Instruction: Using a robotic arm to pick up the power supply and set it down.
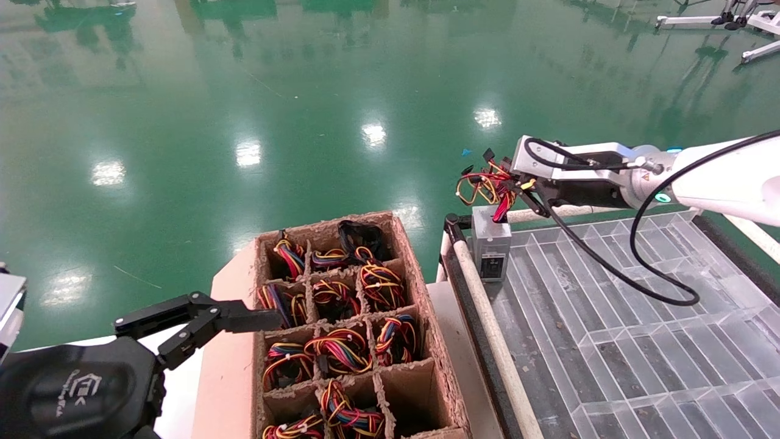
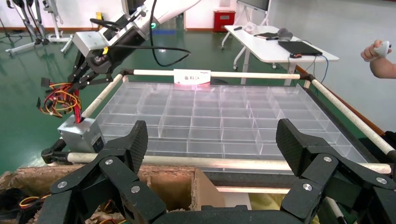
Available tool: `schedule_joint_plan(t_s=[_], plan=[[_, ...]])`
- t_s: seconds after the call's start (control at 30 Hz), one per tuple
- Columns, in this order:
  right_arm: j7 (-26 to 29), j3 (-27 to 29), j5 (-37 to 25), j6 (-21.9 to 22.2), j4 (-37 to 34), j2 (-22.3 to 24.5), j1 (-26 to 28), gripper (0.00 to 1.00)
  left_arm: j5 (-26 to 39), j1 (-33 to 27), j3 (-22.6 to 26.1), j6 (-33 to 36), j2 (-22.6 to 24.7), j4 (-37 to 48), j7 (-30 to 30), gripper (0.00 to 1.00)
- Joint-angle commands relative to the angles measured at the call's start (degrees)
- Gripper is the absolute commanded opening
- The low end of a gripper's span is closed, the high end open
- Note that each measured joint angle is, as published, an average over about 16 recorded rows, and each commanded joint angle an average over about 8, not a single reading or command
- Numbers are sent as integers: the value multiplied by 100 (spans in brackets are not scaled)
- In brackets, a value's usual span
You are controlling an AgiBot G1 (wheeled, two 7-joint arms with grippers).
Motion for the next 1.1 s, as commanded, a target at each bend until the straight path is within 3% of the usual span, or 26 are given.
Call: schedule_joint_plan(t_s=[0.03, 0.33, 0.37, 0.6, 0.63, 1.1], plan=[[-35, -1, -2, -52, -16, 27, 6, 0, 0, 0, 1, 0, 0, 0, 0, 100], [-75, -18, -26, -73, -68, 86, -3, 0, -2, -1, 3, -1, -1, 0, 2, 100], [-74, -21, -30, -79, -75, 93, -4, 6, -2, -1, 4, -2, -1, 0, 2, 100], [-40, -35, -49, -70, -123, 106, -28, 94, -4, 0, 5, -3, -2, 1, 3, 100], [-39, -35, -50, -65, -125, 106, -29, 100, -4, 0, 5, -3, -2, 1, 3, 100], [-20, -47, -68, -90, -132, 102, -10, 100, -5, 0, 5, -4, -2, 2, 4, 100]])
